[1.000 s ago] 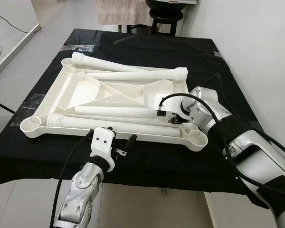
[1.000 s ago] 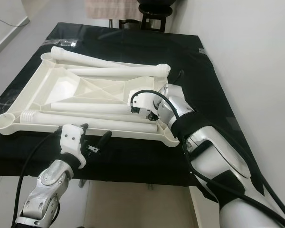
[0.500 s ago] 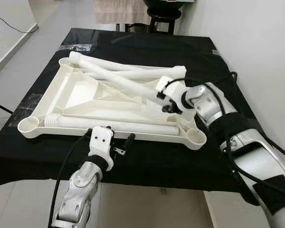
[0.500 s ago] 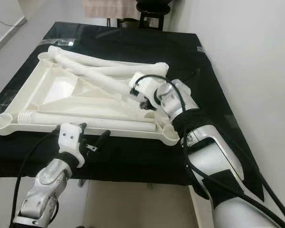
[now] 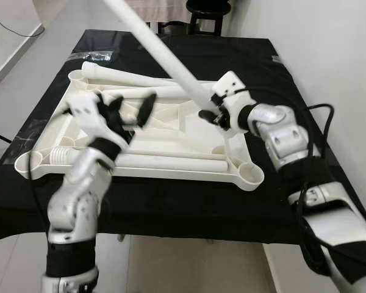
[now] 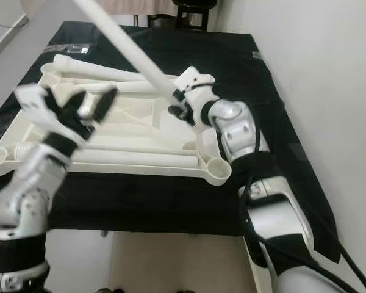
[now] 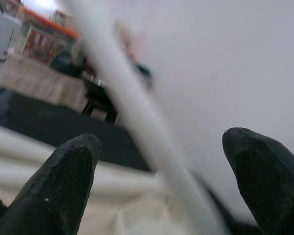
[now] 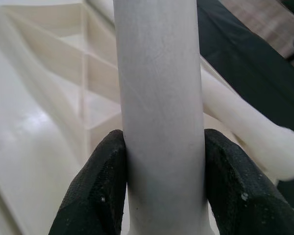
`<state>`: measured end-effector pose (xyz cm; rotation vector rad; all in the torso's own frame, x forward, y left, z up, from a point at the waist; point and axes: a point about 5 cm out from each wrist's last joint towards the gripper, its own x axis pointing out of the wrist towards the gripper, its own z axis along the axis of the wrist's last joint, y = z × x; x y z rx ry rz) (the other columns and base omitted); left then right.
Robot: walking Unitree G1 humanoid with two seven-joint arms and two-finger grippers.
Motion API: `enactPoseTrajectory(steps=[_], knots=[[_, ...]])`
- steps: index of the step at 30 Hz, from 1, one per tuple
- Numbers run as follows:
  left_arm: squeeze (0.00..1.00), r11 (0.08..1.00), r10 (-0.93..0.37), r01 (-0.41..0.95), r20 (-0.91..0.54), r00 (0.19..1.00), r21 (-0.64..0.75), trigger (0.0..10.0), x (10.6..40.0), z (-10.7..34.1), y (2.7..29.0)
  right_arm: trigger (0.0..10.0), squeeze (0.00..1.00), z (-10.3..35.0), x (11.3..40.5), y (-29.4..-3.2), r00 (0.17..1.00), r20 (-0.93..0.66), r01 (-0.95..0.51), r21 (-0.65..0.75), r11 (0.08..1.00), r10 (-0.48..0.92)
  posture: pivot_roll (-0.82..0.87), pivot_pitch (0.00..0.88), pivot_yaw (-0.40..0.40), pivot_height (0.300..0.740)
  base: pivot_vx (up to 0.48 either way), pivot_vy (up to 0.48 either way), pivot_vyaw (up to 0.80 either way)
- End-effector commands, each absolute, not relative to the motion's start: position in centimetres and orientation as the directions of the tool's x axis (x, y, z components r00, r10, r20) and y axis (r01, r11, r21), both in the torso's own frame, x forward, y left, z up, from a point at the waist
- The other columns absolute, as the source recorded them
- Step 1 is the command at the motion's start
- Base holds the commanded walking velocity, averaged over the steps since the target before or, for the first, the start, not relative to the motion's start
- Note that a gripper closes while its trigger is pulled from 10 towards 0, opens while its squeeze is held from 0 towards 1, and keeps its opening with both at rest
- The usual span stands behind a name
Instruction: Building children table
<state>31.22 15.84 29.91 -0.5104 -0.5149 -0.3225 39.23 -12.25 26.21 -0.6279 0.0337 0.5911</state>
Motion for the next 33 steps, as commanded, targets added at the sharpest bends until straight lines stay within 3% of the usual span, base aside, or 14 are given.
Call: enactPoseTrajectory(steps=[1,9,22,33], knots=[[0.0,0.795,-0.144,0.42,0.537,0.831,-0.438,10.0,31.7,30.4,16.6,0.0,0.0,26.6,38.8,-11.3,0.822,-0.156,-0.524,-0.584,0.62,0.548,0.01,0.162,-0.049,0.74,0.0,0.0,0.0],[0.0,0.793,-0.172,0.441,0.539,0.824,-0.421,10.0,33.0,32.5,16.9,0.0,0.0,26.5,37.5,-9.4,0.772,-0.14,-0.548,-0.64,0.538,0.62,0.01,0.158,-0.036,0.74,0.0,0.0,0.0],[0.0,0.769,-0.216,0.468,0.511,0.832,-0.436,10.0,33.1,31.7,15.7,0.0,0.0,27.6,36.8,-9.1,0.739,-0.076,-0.583,-0.572,0.577,0.67,0.01,0.162,-0.027,0.74,0.0,0.0,0.0],[0.0,0.774,-0.195,0.467,0.541,0.818,-0.428,10.0,33.0,32.4,16.6,0.0,0.0,27.0,35.7,-8.7,0.672,-0.109,-0.647,-0.569,0.508,0.733,0.01,0.161,-0.023,0.74,0.0,0.0,0.0]])
